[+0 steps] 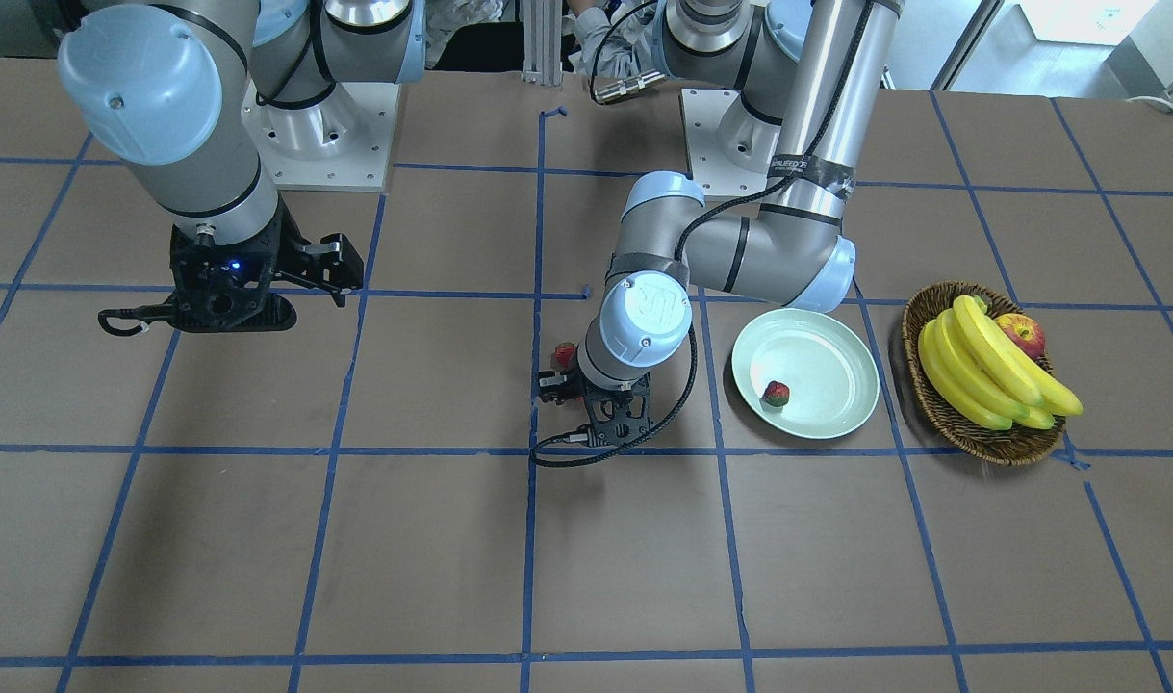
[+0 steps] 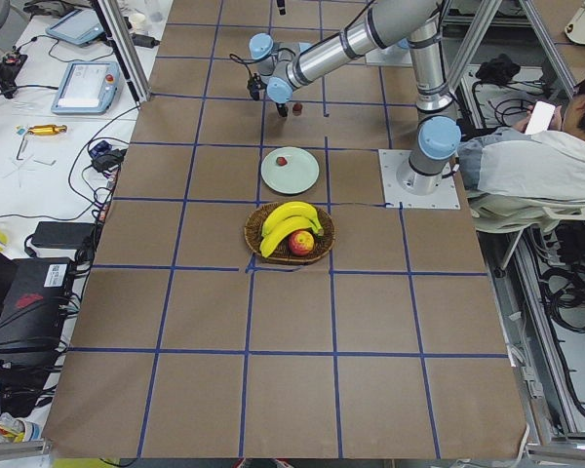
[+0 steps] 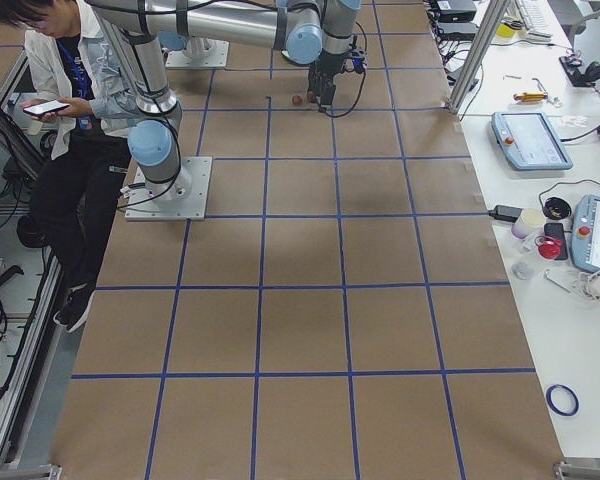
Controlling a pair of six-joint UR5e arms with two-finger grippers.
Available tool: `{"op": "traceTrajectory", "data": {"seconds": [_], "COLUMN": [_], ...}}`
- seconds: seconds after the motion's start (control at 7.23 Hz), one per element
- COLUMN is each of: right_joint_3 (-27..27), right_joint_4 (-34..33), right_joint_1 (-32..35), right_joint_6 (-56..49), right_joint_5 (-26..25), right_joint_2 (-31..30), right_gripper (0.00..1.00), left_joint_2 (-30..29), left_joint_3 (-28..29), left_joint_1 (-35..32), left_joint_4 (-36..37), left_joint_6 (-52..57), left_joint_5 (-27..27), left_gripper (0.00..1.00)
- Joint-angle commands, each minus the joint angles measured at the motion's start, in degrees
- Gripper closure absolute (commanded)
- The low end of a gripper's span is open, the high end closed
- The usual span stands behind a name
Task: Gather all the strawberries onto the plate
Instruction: 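Close the left gripper on a second strawberry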
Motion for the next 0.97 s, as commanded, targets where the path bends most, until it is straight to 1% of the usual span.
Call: {"op": "traceTrajectory", "data": {"seconds": [0.0, 0.28, 0.41, 0.55, 0.69, 0.83], "right_joint_3": [0.01, 0.01, 0.01, 0.10, 0.10, 0.01], "right_joint_4": [-0.03, -1.17, -1.17, -1.17, -1.26, -1.26], "right_joint_1": [0.00, -0.09, -0.09, -0.09, -0.09, 0.00], "right_joint_6": [-0.01, -0.01, -0.01, -0.01, 0.08, 0.08], "right_joint_5": [0.00, 0.00, -0.09, 0.00, 0.00, 0.09], "right_joint_2": [0.00, 0.00, 0.00, 0.00, 0.00, 0.00], "right_gripper": [0.00, 0.00, 0.00, 0.00, 0.00, 0.00], "left_joint_2": [0.18, 1.23, 2.89, 3.86, 5.18, 6.84], "left_joint_3": [0.11, 0.38, 1.07, 2.73, 3.79, 3.20], "left_joint_1": [-0.01, 0.08, 1.04, 2.53, 6.46, 10.33], "left_joint_4": [0.00, -0.27, -1.40, -4.54, -8.49, -11.14], "left_joint_6": [0.28, 1.15, 1.77, 6.56, 10.52, 15.17], "left_joint_5": [0.24, 0.33, 2.50, 7.75, 9.36, 9.38], "left_gripper": [1.00, 1.00, 1.00, 1.00, 1.00, 1.00]}}
